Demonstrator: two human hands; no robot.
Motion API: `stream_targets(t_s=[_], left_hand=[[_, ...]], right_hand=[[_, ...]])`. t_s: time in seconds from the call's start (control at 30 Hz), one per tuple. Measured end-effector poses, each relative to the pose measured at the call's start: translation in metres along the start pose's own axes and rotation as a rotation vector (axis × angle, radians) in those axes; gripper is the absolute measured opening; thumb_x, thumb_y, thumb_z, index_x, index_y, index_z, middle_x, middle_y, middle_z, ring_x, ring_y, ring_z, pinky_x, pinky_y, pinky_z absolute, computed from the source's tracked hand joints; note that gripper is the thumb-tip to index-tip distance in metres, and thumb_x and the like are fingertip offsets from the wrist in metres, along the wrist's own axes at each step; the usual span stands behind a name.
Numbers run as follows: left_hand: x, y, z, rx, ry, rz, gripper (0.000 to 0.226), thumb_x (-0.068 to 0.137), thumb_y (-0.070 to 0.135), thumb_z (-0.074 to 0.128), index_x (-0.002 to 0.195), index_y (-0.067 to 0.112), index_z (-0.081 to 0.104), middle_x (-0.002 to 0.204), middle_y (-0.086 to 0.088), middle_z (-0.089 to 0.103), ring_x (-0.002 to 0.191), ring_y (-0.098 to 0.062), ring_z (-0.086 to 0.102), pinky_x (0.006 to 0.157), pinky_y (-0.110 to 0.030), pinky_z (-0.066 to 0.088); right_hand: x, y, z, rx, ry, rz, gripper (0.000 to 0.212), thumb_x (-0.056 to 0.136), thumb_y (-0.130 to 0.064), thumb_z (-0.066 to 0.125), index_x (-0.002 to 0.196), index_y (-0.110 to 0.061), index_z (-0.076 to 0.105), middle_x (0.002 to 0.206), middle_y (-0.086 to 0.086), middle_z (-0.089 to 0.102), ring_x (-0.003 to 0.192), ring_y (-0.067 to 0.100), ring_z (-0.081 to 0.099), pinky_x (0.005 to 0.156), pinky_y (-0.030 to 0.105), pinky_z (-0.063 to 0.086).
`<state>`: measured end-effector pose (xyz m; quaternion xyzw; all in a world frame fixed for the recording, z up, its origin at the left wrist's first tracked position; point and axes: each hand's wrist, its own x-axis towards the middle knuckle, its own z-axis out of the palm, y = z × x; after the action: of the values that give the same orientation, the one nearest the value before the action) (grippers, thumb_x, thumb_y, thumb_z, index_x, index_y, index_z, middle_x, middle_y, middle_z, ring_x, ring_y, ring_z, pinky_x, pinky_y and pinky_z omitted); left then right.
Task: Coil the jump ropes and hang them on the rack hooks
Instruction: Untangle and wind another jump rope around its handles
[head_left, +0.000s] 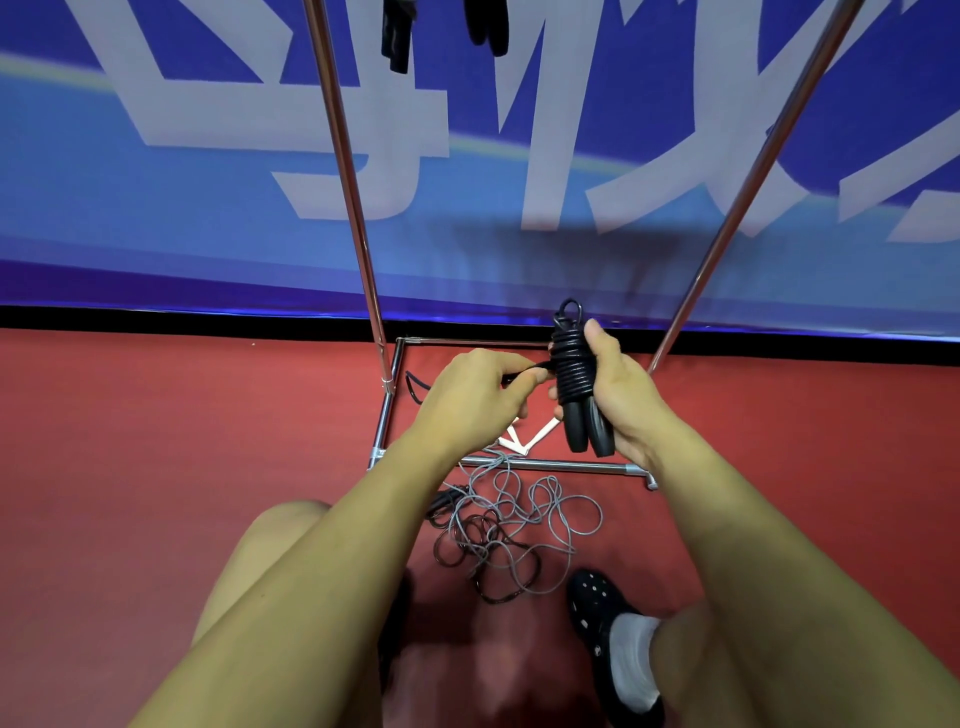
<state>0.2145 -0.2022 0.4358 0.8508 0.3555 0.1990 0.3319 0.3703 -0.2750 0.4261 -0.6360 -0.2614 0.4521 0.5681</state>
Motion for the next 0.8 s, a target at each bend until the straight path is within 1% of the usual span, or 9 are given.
stream_targets(t_s=[0.07, 0.1, 0.2, 0.3, 0.37, 0.57, 0.63, 0.7, 0.8], left_hand=[[-0.0006, 0.0017, -0.0012, 0.002, 0.002, -0.002, 0.046, 0.103, 0.038, 0.056, 0.057, 0.038, 0.055, 0.057, 0.01, 0.063, 0.056, -0.003, 0.055, 0.058, -0.026, 0.04], [-0.0007, 0.0023, -0.0012, 0.011, 0.002, 0.0, 0.047, 0.103, 0.037, 0.056, 0.056, 0.038, 0.053, 0.056, 0.011, 0.062, 0.056, -0.002, 0.054, 0.057, -0.026, 0.037], [-0.001, 0.0027, 0.0, 0.021, 0.005, 0.0, 0.045, 0.103, 0.039, 0.055, 0.058, 0.035, 0.055, 0.058, 0.011, 0.064, 0.056, -0.003, 0.055, 0.058, -0.026, 0.041], [-0.0019, 0.0033, 0.0016, 0.0, 0.003, 0.004, 0.039, 0.103, 0.039, 0.055, 0.066, 0.032, 0.063, 0.06, 0.009, 0.065, 0.057, -0.003, 0.057, 0.061, -0.027, 0.046], [-0.0019, 0.0038, 0.0023, -0.01, 0.002, 0.007, 0.034, 0.103, 0.039, 0.054, 0.076, 0.027, 0.071, 0.061, 0.009, 0.066, 0.058, -0.003, 0.057, 0.063, -0.028, 0.047], [-0.0031, 0.0067, 0.0015, -0.049, -0.011, -0.008, 0.034, 0.104, 0.037, 0.052, 0.08, 0.023, 0.072, 0.06, 0.008, 0.065, 0.06, -0.003, 0.059, 0.063, -0.027, 0.046], [-0.0038, 0.0085, 0.0004, -0.077, -0.033, -0.031, 0.035, 0.104, 0.029, 0.048, 0.079, 0.022, 0.07, 0.062, 0.007, 0.066, 0.059, -0.001, 0.058, 0.061, -0.028, 0.043], [-0.004, 0.0091, -0.0009, -0.102, -0.056, -0.043, 0.036, 0.101, 0.016, 0.043, 0.072, 0.023, 0.063, 0.064, 0.005, 0.065, 0.056, 0.002, 0.056, 0.057, -0.022, 0.038], [-0.0044, 0.0092, -0.0023, -0.087, -0.071, -0.036, 0.034, 0.102, 0.013, 0.041, 0.08, 0.026, 0.063, 0.065, 0.007, 0.063, 0.054, 0.004, 0.054, 0.053, -0.012, 0.036]], right_hand=[[-0.0008, -0.001, -0.0013, -0.001, -0.008, -0.018, 0.047, 0.107, -0.047, 0.042, 0.112, -0.006, 0.064, 0.078, 0.018, 0.071, 0.069, 0.025, 0.066, 0.072, 0.041, 0.053], [-0.0016, -0.0016, -0.0015, -0.008, -0.023, -0.032, 0.043, 0.108, -0.045, 0.042, 0.112, -0.007, 0.064, 0.078, 0.015, 0.072, 0.069, 0.023, 0.067, 0.07, 0.039, 0.055], [-0.0024, -0.0013, -0.0018, -0.061, -0.045, -0.061, 0.05, 0.104, -0.053, 0.045, 0.115, -0.009, 0.064, 0.082, 0.014, 0.072, 0.069, 0.022, 0.065, 0.063, 0.032, 0.056], [-0.0031, -0.0002, -0.0007, -0.066, -0.023, -0.067, 0.054, 0.102, -0.059, 0.043, 0.112, -0.012, 0.066, 0.082, 0.014, 0.073, 0.074, 0.026, 0.067, 0.074, 0.043, 0.057], [-0.0035, -0.0001, 0.0003, -0.066, -0.008, -0.074, 0.054, 0.102, -0.06, 0.041, 0.111, -0.013, 0.067, 0.077, 0.01, 0.074, 0.071, 0.024, 0.068, 0.077, 0.044, 0.057], [-0.0016, 0.0006, 0.0038, -0.08, 0.016, -0.079, 0.064, 0.103, -0.061, 0.037, 0.111, -0.005, 0.067, 0.073, 0.008, 0.074, 0.062, 0.019, 0.068, 0.069, 0.038, 0.055], [-0.0007, 0.0021, 0.0046, -0.062, 0.002, -0.084, 0.063, 0.105, -0.059, 0.037, 0.112, -0.003, 0.066, 0.077, 0.008, 0.075, 0.064, 0.019, 0.066, 0.068, 0.037, 0.053], [-0.0003, 0.0026, 0.0044, -0.029, -0.005, -0.088, 0.055, 0.108, -0.051, 0.035, 0.109, -0.005, 0.065, 0.079, 0.01, 0.074, 0.064, 0.017, 0.063, 0.066, 0.035, 0.052], [0.0002, 0.0013, 0.0022, 0.006, -0.017, -0.086, 0.045, 0.111, -0.037, 0.033, 0.109, -0.004, 0.063, 0.079, 0.011, 0.073, 0.071, 0.02, 0.061, 0.068, 0.035, 0.05]])
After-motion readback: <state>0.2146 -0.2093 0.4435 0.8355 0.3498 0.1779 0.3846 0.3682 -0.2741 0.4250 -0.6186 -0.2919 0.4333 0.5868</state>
